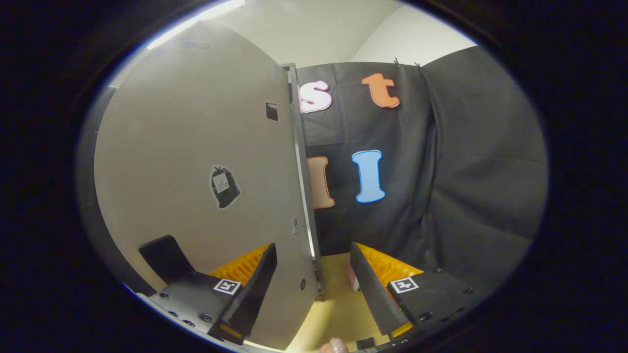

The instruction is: Open the shoe cabinet door, grab the shoes and put them into the shoe cabinet, then close the shoe cabinet door.

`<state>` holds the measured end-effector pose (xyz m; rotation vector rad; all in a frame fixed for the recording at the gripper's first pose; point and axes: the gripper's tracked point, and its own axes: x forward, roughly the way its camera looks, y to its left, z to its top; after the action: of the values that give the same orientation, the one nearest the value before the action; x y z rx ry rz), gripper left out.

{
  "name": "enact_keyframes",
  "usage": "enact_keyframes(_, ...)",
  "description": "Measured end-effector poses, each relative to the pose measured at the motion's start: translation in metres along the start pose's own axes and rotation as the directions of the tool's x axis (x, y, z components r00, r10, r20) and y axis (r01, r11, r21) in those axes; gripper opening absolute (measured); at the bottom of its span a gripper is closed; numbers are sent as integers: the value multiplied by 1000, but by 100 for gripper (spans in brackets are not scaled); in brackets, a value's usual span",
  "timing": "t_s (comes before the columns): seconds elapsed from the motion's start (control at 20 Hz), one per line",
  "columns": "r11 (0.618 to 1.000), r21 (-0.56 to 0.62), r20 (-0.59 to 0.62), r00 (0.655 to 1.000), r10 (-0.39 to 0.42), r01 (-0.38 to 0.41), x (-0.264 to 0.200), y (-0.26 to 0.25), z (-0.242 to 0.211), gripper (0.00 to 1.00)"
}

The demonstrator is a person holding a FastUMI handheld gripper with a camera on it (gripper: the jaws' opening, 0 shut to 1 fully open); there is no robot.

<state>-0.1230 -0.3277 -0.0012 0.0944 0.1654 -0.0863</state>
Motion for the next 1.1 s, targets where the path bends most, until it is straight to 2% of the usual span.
enact_keyframes(0.6, 1000, 5, 19, 999, 26, -26, 23, 87, -7, 94)
enact_keyframes(1.1, 998, -31, 26, 998, 53, -52, 78, 174, -16, 95)
